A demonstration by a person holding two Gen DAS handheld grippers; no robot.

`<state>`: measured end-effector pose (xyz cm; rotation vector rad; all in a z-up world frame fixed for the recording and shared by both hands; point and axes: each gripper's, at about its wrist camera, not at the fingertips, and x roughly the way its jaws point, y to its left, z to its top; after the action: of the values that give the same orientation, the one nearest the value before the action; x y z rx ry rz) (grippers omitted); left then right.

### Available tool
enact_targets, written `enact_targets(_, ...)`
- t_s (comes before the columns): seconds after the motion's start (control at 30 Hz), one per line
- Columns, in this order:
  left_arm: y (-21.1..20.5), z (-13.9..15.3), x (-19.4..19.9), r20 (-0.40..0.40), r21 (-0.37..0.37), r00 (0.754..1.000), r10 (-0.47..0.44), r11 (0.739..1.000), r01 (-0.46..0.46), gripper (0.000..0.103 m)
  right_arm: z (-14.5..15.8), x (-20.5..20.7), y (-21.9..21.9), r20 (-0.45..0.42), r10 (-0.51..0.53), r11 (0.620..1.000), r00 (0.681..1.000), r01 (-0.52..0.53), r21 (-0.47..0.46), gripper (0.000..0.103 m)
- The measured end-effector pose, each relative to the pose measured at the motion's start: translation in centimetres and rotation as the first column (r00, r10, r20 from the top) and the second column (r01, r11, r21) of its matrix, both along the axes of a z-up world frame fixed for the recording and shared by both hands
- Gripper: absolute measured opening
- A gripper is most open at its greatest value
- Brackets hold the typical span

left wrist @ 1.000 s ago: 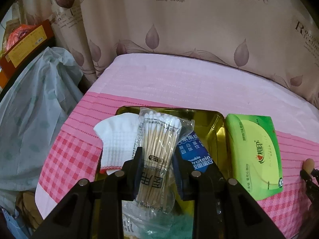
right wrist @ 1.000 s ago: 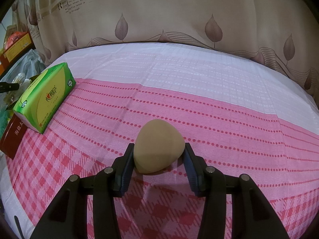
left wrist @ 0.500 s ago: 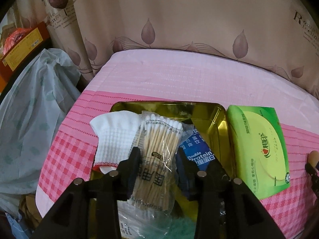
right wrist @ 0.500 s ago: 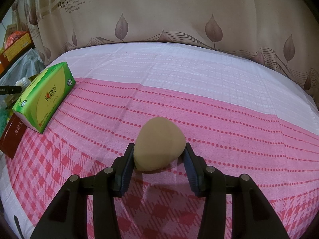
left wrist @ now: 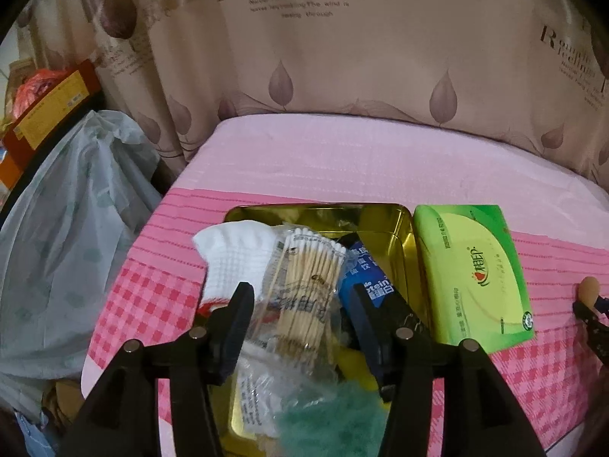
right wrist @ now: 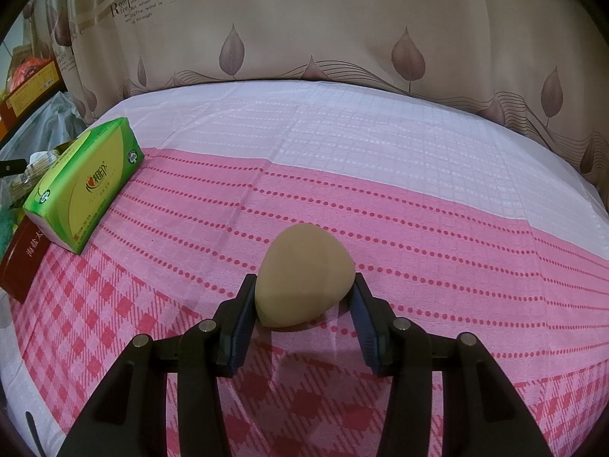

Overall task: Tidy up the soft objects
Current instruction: 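Lower the swab packet into the tin and open the left tool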

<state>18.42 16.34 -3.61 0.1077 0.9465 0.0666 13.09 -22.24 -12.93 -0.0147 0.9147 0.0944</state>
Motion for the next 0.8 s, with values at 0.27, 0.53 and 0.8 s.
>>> enact_targets(0.27,0.6,0.3,-3.4,0.047,-0.01,0.999,-0.016,1.0,0.016,0.053,0.0,0.0,0.0,0.0,0.001,1.0,1.0,-0.001,-0.01,0.045)
enact_targets(0.53,1.1,-0.9,-6.2,0.049,0.001,0.998,-0.038,0.999,0.038,0.053,-0.1,0.1,0.1,-0.001,0.003,1.0,1.0,-0.003,-0.031,0.045)
enact_targets(0.8,3.1,-0.5,-7.9,0.106,-0.025,0.994,0.006,1.0,-0.003,0.053,0.1,-0.3,-0.4,0.0,0.006,0.999,1.0,-0.006,-0.041,0.045)
